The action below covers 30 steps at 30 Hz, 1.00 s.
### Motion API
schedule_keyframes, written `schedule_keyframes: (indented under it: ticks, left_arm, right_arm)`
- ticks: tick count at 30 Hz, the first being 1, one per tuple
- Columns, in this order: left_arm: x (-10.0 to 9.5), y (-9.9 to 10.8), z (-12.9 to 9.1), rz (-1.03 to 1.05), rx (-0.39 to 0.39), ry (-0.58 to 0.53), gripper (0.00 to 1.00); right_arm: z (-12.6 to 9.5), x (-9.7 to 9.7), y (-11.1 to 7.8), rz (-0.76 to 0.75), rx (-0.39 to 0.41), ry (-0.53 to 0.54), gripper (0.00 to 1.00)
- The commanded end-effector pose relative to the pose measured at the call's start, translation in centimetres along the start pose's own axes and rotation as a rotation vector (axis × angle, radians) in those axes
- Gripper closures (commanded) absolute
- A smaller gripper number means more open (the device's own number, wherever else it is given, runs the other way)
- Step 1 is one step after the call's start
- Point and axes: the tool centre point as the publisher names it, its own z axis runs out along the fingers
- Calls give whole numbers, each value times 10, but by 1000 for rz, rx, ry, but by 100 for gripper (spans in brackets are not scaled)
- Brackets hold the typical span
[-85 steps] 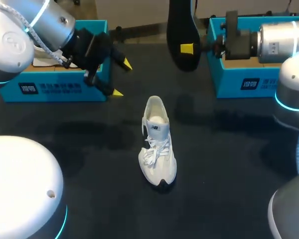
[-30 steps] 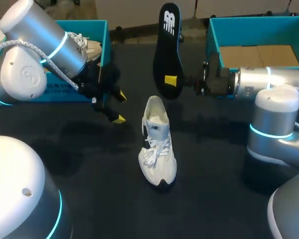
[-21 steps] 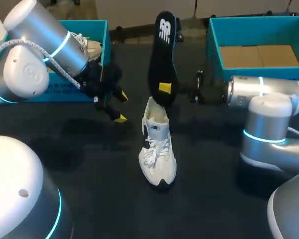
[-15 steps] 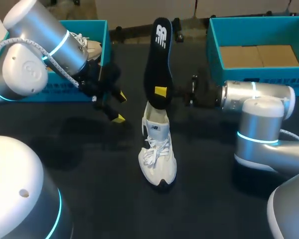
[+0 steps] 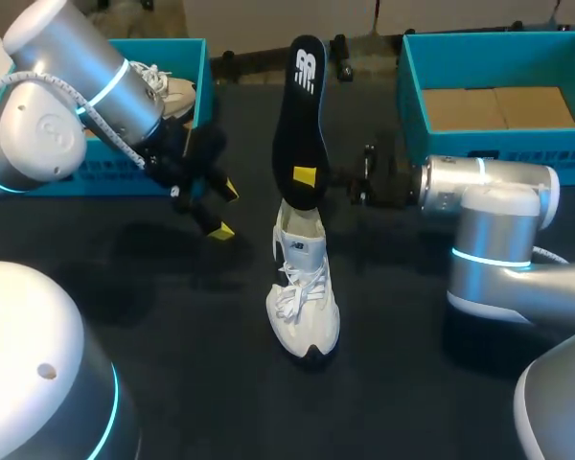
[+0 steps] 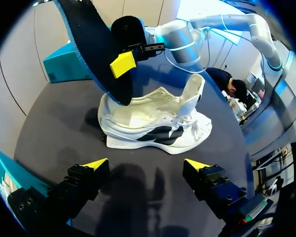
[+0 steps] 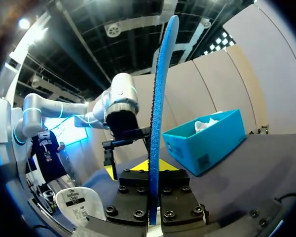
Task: Take the shoe out of the shoebox, open the shoe tongue, remove and reinsert the insole, then place the shoe into the shoebox
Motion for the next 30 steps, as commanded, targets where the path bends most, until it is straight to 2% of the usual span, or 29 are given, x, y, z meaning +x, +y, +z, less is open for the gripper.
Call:
schedule_keyframes:
  ticks: [1,6,13,24,30]
  left_arm:
    - [2,3,-1,3,0,-1,0]
    - [3,7,-1,1,-6,6,0]
    - [3,11,0,-7,-5,12,0]
    - [5,15,0,-11,-5,17,0]
    - [7,14,1,-10,-4,21,0]
  right_arm:
    - [3,0,-1,-1,-3,4,100]
    - [17,-3,-17,1,-14,20,100]
    - [20,0,-32,-15,-14,34,100]
    - [7,8,-26,-40,5,-8,100]
    - [0,8,-29,-32,3,-14,100]
